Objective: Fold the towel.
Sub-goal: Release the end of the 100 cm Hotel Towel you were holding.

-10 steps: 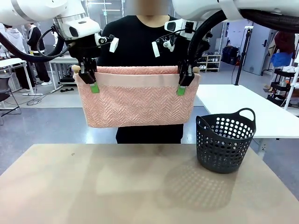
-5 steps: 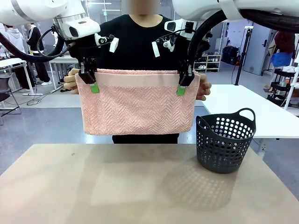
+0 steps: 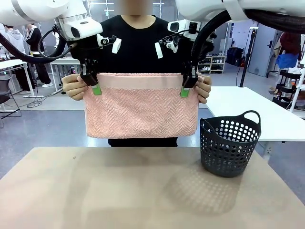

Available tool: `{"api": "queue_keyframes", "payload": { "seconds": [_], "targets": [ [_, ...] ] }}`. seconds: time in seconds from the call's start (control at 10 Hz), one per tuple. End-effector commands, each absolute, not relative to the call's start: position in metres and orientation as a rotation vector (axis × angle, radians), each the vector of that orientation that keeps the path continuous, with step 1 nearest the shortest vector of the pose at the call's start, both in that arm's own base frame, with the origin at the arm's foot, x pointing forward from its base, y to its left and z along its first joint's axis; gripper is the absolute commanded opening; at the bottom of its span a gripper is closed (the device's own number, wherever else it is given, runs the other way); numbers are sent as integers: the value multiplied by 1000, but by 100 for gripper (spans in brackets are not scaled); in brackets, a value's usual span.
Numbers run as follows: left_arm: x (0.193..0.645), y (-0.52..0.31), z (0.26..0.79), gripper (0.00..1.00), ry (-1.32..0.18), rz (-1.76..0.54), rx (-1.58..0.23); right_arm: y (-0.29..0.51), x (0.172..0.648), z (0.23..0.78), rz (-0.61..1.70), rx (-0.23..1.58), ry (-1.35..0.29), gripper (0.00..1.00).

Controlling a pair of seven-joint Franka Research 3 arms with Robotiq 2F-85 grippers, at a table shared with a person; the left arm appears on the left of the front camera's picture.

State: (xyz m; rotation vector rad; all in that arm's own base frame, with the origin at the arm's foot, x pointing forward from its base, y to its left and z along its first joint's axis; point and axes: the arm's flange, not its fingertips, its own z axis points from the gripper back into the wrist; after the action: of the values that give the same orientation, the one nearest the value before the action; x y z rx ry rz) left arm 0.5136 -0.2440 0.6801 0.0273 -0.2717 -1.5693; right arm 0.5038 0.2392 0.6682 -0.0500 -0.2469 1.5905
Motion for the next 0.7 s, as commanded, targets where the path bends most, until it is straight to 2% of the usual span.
{"api": "queue_keyframes", "payload": {
  "seconds": [0.0, 0.6],
  "targets": [
    [514, -242, 681, 0, -273, -1570, 31, 237, 504, 669, 1598, -53, -248, 0],
    [514, -242, 681, 0, -273, -1570, 31, 237, 504, 669, 1598, -53, -248, 0]
  ]
}}
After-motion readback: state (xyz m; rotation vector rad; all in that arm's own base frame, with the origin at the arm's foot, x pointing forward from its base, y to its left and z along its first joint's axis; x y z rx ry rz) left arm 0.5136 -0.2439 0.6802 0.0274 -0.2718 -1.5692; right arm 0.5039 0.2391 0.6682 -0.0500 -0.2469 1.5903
